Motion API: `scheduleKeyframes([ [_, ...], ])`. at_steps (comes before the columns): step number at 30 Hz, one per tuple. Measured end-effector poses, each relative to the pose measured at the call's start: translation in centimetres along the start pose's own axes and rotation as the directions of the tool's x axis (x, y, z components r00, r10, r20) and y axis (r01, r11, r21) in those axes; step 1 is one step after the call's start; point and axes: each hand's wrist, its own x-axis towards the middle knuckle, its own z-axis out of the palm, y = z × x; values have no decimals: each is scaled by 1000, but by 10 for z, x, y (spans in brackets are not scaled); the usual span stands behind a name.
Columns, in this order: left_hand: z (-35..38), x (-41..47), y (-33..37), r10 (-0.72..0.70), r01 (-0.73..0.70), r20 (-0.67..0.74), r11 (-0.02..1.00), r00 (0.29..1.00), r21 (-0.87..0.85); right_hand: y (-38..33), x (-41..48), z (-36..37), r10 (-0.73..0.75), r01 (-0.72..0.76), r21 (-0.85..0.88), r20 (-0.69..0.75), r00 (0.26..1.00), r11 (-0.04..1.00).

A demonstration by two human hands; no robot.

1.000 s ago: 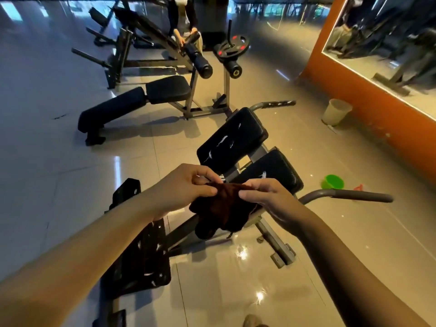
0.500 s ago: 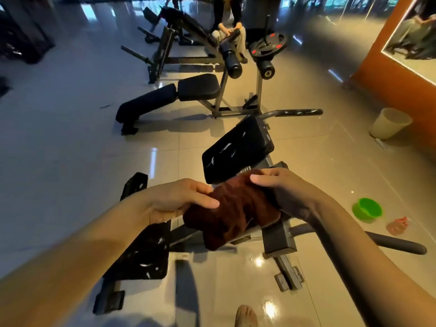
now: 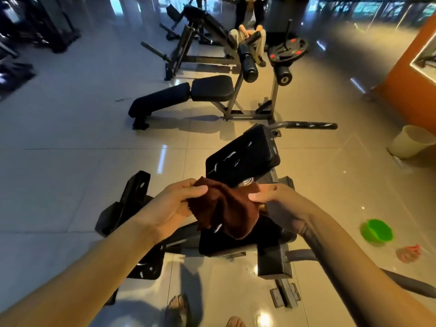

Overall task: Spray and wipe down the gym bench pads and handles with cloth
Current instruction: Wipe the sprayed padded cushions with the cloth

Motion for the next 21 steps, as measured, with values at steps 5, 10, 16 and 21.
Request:
scheduleKeyframes([
  [5,1,9,12,-65,61,-21,988,998,-143,-29,13,-1,-46,71,125,-190,981,990],
  [10,-4,26,23,-25,-13,-182,979,983,-205,-35,20,25,62,-26,107,-348,935,994],
  [16,-26,34,31,10,-41,-375,996,927,-74,-54,28,35,-79,53,-65,-502,861,996],
  [21,-44,35,49,48,-19,-221,991,974,133,-72,35,50,-153,28,-248,-498,854,968],
])
